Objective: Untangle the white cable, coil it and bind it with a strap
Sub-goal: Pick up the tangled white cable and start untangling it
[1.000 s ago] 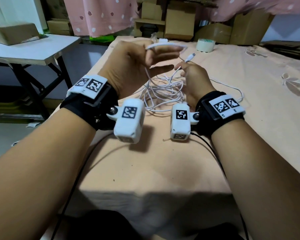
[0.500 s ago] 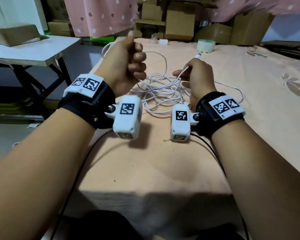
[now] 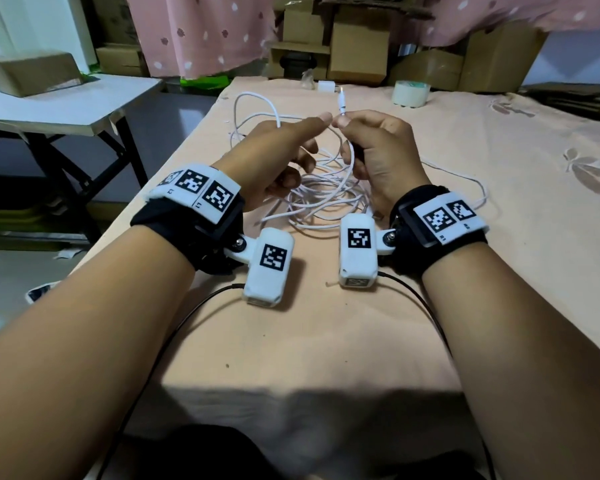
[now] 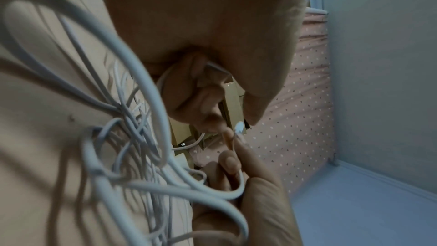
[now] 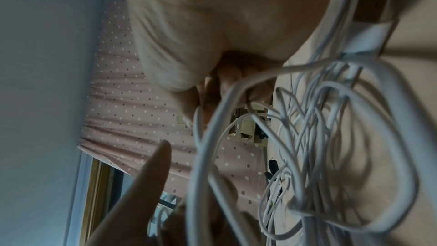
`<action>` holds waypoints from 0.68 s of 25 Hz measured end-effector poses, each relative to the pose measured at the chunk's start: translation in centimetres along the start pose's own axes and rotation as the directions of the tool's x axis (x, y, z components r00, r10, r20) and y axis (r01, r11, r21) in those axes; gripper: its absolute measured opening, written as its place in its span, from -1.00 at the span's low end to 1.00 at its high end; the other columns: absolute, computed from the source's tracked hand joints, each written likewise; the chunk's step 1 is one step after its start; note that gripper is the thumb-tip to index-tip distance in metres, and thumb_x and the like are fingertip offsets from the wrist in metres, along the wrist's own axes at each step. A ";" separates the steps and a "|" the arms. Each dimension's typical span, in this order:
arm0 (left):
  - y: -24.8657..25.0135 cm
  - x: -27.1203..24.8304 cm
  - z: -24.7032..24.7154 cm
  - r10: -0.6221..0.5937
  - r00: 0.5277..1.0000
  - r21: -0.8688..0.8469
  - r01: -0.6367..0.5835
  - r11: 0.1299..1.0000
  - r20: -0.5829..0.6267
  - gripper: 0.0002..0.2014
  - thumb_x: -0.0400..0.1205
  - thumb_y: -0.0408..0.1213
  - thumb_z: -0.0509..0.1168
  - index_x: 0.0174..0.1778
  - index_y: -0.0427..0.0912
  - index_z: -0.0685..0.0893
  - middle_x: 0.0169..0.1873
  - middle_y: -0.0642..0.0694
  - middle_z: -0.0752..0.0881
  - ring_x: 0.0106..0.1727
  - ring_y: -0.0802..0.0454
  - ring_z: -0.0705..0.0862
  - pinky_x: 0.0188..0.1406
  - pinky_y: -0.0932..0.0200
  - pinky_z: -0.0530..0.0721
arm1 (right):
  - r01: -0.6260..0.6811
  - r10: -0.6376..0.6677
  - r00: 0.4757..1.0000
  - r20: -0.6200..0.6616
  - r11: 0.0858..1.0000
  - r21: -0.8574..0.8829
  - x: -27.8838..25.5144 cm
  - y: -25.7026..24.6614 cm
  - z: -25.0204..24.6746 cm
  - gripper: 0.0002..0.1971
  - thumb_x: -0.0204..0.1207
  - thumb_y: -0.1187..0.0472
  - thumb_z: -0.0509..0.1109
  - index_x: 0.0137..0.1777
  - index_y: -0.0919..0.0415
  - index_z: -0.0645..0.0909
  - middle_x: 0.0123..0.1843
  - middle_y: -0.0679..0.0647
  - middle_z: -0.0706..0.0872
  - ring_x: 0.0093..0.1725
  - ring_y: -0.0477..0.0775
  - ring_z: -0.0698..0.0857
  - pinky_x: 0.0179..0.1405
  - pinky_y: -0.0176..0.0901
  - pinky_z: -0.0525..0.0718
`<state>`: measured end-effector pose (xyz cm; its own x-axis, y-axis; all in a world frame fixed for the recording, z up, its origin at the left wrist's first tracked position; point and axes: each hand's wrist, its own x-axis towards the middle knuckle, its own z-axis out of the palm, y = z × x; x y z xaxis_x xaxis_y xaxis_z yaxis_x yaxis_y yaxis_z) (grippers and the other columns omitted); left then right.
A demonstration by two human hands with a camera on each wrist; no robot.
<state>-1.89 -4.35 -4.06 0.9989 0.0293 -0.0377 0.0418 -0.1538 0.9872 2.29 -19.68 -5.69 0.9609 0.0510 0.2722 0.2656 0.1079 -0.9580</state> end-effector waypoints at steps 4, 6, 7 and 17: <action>0.0 -0.4 0.7 0.065 0.998 0.044 -0.065 0.997 0.016 -0.60 0.65 0.22 0.32 -0.12 -0.09 0.65 -0.32 -0.02 0.63 -0.63 0.10 0.34 -0.58 0.35 0.24 | 0.041 -0.040 0.996 0.079 0.999 -0.008 -0.8 -0.4 0.2 -0.87 0.62 0.36 0.46 -0.09 0.47 0.71 -0.62 -0.02 0.58 -0.67 -0.16 0.41 -0.65 -0.41 0.33; -0.1 -0.3 0.8 0.085 0.996 0.025 -0.085 0.996 -0.010 -0.59 0.67 0.20 0.31 -0.19 -0.10 0.65 -0.34 0.00 0.62 -0.64 0.11 0.33 -0.58 0.35 0.24 | 0.051 -0.048 0.994 0.095 0.998 -0.026 -0.9 -0.5 0.2 -0.87 0.62 0.39 0.45 -0.03 0.51 0.72 -0.62 -0.07 0.61 -0.65 -0.15 0.42 -0.61 -0.41 0.37; -0.1 -0.2 0.7 0.090 0.996 0.021 -0.089 0.996 -0.022 -0.59 0.68 0.19 0.32 -0.23 -0.10 0.64 -0.36 0.00 0.61 -0.65 0.11 0.33 -0.58 0.35 0.25 | 0.055 -0.050 0.993 0.103 0.998 -0.042 -0.9 -0.5 0.2 -0.87 0.61 0.39 0.44 -0.04 0.51 0.73 -0.61 -0.10 0.62 -0.63 -0.14 0.42 -0.59 -0.41 0.37; 0.1 -0.5 0.3 0.045 0.997 0.062 -0.048 0.997 0.057 -0.71 0.66 -0.14 0.21 -0.38 -0.14 0.51 -0.52 -0.09 0.56 -0.60 -0.01 0.29 -0.56 0.25 0.26 | 0.091 -0.073 0.988 0.139 0.987 -0.133 -0.6 -0.3 0.1 -0.89 0.32 0.31 0.44 -0.39 0.27 0.74 -0.59 0.01 0.45 -0.55 -0.07 0.30 -0.53 -0.22 0.24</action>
<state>-2.35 -4.71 -4.04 0.9994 -0.0336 -0.0023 -0.0050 -0.2163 0.9763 1.57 -19.68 -5.54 0.9188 0.1804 0.3510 0.3604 -0.0212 -0.9326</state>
